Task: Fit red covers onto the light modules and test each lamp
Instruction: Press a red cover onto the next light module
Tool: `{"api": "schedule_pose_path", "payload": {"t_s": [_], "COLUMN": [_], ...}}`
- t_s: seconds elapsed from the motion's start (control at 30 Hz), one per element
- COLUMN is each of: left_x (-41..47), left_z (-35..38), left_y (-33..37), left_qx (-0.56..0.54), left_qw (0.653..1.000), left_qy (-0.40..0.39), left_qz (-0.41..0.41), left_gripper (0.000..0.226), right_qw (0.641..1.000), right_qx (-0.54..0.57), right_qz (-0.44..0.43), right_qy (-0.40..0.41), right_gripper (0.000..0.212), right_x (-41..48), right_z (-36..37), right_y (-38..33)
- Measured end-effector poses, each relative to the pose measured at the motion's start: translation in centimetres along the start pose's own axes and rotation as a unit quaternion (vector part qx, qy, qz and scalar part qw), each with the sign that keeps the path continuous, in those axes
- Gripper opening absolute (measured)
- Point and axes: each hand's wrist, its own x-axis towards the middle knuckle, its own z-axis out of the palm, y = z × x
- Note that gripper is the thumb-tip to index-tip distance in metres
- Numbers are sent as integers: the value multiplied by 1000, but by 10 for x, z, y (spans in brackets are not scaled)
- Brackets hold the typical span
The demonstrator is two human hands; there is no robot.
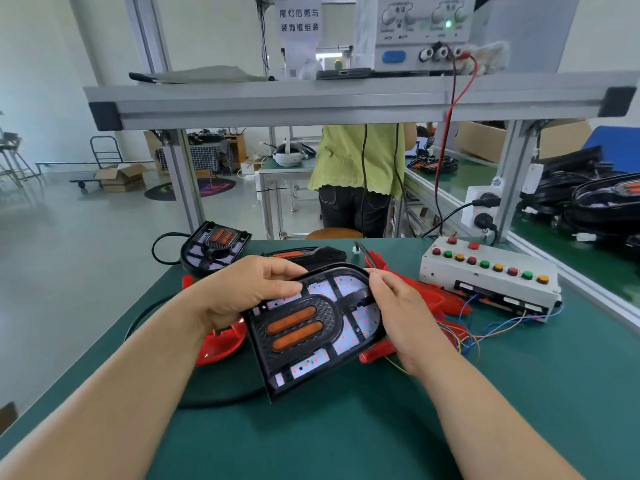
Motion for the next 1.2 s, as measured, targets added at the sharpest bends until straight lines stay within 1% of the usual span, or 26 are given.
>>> {"api": "schedule_pose_path", "payload": {"t_s": [0.07,0.1,0.13,0.17,0.2,0.23,0.3,0.33,0.4,0.43,0.47,0.5,0.53,0.57,0.6,0.67,0.7,0.73,0.8,0.83,0.87,0.93,1.0,1.07,1.13,1.2], "left_x": [-3,-6,-9,-12,-14,-15,-15,-15,-13,-9,-5,0,5,10,14,19,21,20,17,13,9,6,9,13,18,21], "left_z": [3,4,4,4,6,8,12,15,12,5,-5,-19,-34,-47,-57,-70,-75,-81,-100,-108,-115,-117,-111,-105,-101,-102], "left_y": [-3,-4,-4,-3,-2,-3,-5,-6,-5,-6,-9,-13,-18,-25,-33,-44,-49,-52,-54,-56,-58,-60,-62,-62,-59,-59], "left_qx": [5,3,1,-2,-5,-11,-14,-6,32,59,95,142,199,261,326,436,465,477,437,416,398,368,357,370,386,395], "left_qw": [1000,999,999,999,999,998,999,999,999,996,987,965,931,894,864,822,805,789,766,757,758,785,808,820,823,822], "left_qy": [18,17,11,0,-7,-8,0,-1,12,53,125,218,305,362,378,347,347,366,444,470,472,435,402,373,356,356], "left_qz": [25,34,40,45,52,56,50,45,41,40,36,23,3,-30,-66,-116,-124,-127,-157,-181,-208,-243,-240,-227,-216,-203], "left_gripper": [22,25,28,27,25,25,26,26,30,33,33,31,30,30,30,27,27,28,26,27,29,31,32,31,30,19], "right_qw": [992,980,971,968,970,973,984,987,987,987,988,989,989,990,990,989,989,988,987,987,987,987,987,986,986,986], "right_qx": [-116,-183,-225,-238,-229,-213,-143,-95,-50,-48,-44,-38,-32,-26,-21,-14,-10,-7,-2,0,4,11,12,13,11,7], "right_qz": [-40,-63,-72,-74,-74,-77,-43,-10,40,51,60,69,76,81,85,95,102,108,112,113,114,117,117,115,114,113], "right_qy": [-33,-42,-37,-29,-22,-32,-99,-132,-149,-143,-136,-128,-119,-112,-108,-109,-111,-112,-114,-113,-112,-109,-113,-118,-119,-120], "right_gripper": [28,33,43,51,55,57,57,52,37,34,34,36,39,43,45,40,38,37,36,35,36,36,36,37,37,38], "right_x": [-3,-3,-2,-2,-1,-2,-6,-6,-2,0,1,2,3,4,5,6,7,7,8,8,9,9,9,8,8,7], "right_z": [-8,-13,-17,-21,-23,-24,-21,-20,-21,-23,-25,-26,-27,-27,-27,-27,-28,-28,-29,-29,-29,-29,-27,-26,-26,-27], "right_y": [-8,-11,-13,-15,-15,-16,-16,-12,-5,-3,-2,-2,-2,-1,0,3,4,5,5,5,6,6,4,1,2,2]}}
